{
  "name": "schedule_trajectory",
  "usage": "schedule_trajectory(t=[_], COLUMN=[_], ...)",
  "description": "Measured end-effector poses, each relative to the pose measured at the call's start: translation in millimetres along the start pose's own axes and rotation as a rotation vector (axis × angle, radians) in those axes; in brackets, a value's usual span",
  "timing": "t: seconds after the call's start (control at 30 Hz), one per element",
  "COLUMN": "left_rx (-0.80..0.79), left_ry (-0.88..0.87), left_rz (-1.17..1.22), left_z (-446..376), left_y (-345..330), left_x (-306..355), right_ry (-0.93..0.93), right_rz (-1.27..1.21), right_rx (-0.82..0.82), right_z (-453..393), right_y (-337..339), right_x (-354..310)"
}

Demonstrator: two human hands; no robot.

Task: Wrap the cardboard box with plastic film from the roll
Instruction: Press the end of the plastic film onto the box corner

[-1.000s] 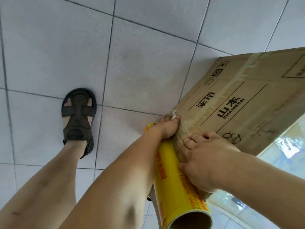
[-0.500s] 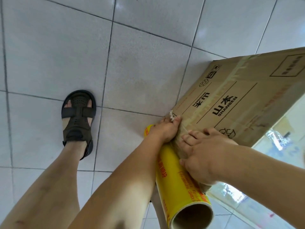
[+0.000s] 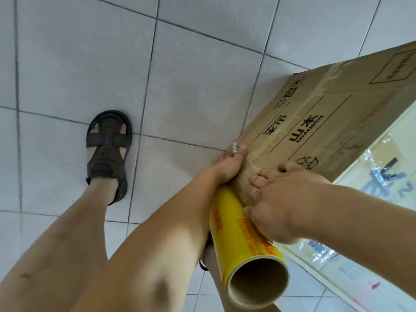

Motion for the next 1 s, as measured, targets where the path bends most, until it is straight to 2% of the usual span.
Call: schedule_trajectory(t=[0.17, 0.27, 0.4, 0.63, 0.73, 1.0], left_rx=[0.000, -0.010, 0.069, -0.047, -0.018, -0.031], left_ry=[0.017, 0.060, 0.091, 0.069, 0.084, 0.062], left_rz=[0.049, -0.073, -0.198, -0.153, -0.181, -0.136], left_z=[-6, 1, 27, 27, 33, 48], left_y=[0, -6, -5, -16, -16, -23], left_x=[-7, -3, 2, -1, -5, -11], right_ry=[-0.024, -0.035, -0.036, -0.061, -0.061, -0.058], right_rz=[-0.006, -0.009, -0.044, -0.021, -0.036, 0.151], right_rx=[-0.023, -0.016, 0.010, 0.019, 0.039, 0.008], right_z=[-22, -26, -14, -32, -22, -12], right_y=[6, 3, -1, 4, 3, -1], right_x=[6, 5, 3, 4, 5, -9])
Point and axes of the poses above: each hand's wrist, its own z-axis away from the middle knuckle, its own y-axis out of the back of the hand, x = y × z, the point moved 8 cm from there along -z, towards the middle knuckle, and after that the axes turned 14 degrees about -x, right-handed, at the moved point
